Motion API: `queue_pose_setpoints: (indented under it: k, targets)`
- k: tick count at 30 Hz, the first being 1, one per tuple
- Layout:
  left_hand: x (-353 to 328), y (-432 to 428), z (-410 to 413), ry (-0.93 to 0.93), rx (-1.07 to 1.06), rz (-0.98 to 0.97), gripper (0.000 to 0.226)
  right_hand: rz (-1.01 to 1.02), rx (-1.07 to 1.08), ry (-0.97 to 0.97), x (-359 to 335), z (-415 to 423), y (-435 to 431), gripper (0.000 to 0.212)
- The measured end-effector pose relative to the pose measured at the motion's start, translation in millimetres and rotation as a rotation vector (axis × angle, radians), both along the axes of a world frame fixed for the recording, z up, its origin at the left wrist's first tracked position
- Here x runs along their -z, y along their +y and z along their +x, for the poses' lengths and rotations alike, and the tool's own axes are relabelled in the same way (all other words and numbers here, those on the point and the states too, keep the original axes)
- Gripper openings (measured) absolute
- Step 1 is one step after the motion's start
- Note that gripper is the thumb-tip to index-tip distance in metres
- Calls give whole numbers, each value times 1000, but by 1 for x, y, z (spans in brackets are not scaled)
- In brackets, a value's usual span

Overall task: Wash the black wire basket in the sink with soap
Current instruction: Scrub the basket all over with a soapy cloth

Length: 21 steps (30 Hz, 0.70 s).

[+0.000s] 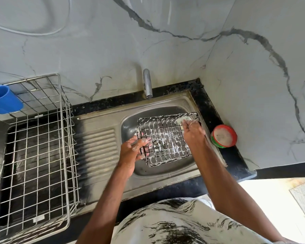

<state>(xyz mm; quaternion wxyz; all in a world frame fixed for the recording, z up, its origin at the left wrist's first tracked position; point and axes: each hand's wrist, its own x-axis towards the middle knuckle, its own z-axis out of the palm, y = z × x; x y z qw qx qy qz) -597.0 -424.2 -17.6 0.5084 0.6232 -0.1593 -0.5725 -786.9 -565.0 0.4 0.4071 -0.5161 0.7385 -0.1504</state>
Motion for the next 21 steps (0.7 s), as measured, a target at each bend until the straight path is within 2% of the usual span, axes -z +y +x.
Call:
queue_pose_setpoints:
  k: [1,2,3,4,5,6,7,9,11,15,21]
  targets:
    - [-2,-3,0,15,14,9,27,25,-97,170,-5,5,4,62]
    - [-2,-4,1,16,18,30,22,42,-179,232,-7,9,-1,76]
    - [1,-6,3,-8,13,51,27,43,-187,169,-10,12,-5,77]
    - [8,-7,6,-40,15,61,41,62,-54,9,-12,18,-4,66]
    - [14,-8,10,-61,20,69,57,150,215,-243,-19,26,-2,51]
    - [14,-8,11,-77,14,71,65,98,322,-465,-19,29,5,40]
    - [14,-10,12,-81,12,55,64,73,425,-690,-19,39,17,34]
    - [10,-11,11,-117,21,51,53,45,507,-825,-14,51,26,35]
    - [7,-13,9,-154,48,54,52,31,475,-821,-15,68,28,39]
    - [0,-11,10,-185,56,63,56,13,239,-436,-15,82,29,14]
    - [-16,-13,3,-152,43,75,10,123,113,-566,-13,83,40,16]
